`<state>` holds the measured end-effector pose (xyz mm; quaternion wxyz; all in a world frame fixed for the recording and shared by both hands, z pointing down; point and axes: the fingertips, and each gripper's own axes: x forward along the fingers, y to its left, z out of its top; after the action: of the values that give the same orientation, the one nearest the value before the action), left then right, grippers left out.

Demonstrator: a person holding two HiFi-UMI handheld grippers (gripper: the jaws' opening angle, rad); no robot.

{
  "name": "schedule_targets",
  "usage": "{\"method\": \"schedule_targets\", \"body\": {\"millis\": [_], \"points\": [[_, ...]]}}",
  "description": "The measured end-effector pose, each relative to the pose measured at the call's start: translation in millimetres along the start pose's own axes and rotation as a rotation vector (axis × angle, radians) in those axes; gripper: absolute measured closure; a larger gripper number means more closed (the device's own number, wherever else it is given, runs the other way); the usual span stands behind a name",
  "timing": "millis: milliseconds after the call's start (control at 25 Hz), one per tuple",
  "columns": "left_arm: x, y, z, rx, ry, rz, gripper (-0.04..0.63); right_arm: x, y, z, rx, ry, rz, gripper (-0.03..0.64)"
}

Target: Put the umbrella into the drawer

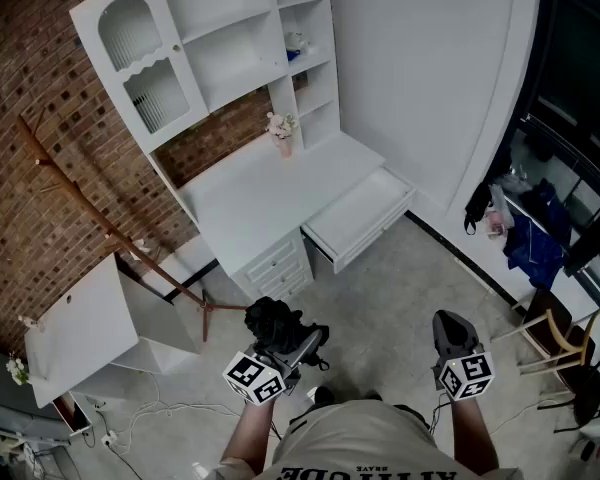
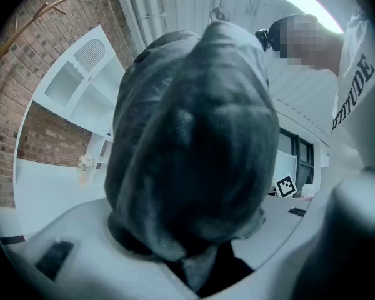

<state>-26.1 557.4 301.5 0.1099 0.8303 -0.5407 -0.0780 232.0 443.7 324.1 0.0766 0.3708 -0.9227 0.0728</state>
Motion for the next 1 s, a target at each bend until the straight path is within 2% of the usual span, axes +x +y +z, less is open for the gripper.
{"method": "schedule_targets", "body": {"millis": [1000], "points": [[-13.0,9.8,-0.3,-0.012,-0.011,-0.005,0.354,10.2,14.4,-1.9,0.013,0.000,-0.010,0.581]]}}
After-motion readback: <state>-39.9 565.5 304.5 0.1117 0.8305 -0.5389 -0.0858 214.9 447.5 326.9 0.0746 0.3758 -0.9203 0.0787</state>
